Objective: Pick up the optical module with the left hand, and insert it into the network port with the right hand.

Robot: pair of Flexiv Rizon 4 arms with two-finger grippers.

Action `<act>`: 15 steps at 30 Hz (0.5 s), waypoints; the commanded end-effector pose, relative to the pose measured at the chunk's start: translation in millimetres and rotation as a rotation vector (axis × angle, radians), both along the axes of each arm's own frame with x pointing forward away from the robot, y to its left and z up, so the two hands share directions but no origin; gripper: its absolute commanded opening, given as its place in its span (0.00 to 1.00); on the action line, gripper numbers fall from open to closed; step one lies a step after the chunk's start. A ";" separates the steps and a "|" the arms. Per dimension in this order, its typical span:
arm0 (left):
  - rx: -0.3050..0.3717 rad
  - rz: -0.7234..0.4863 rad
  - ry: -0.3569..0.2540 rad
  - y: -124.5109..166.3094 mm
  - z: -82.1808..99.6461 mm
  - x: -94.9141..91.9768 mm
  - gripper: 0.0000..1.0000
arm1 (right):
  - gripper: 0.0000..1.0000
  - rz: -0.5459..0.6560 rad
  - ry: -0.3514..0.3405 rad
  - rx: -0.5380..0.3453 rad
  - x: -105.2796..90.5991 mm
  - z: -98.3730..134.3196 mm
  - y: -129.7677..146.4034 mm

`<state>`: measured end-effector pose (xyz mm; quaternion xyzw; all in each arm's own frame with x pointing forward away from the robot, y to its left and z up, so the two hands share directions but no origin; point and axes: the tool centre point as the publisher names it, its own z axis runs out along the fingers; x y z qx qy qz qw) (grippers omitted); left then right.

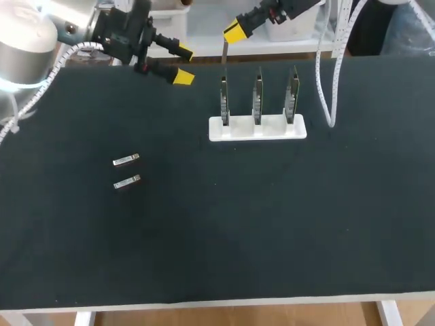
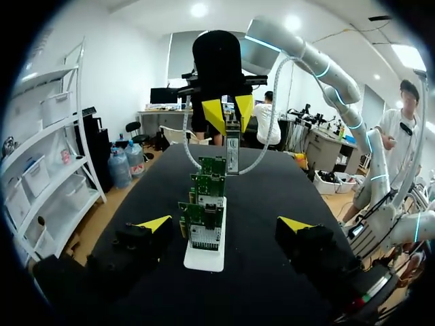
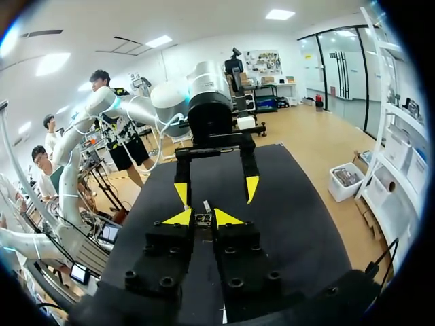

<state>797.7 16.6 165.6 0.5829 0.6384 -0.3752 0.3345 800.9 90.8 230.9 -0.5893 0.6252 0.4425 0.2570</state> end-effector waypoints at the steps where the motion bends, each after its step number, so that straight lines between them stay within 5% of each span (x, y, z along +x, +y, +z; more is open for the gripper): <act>1: 0.054 -0.013 0.008 -1.3 0.4 0.2 1.00 | 0.00 0.033 0.016 0.000 6.8 1.5 0.4; 15: 0.088 0.030 0.001 3.1 0.3 -1.8 1.00 | 0.00 0.043 0.011 -0.003 4.2 3.0 -1.2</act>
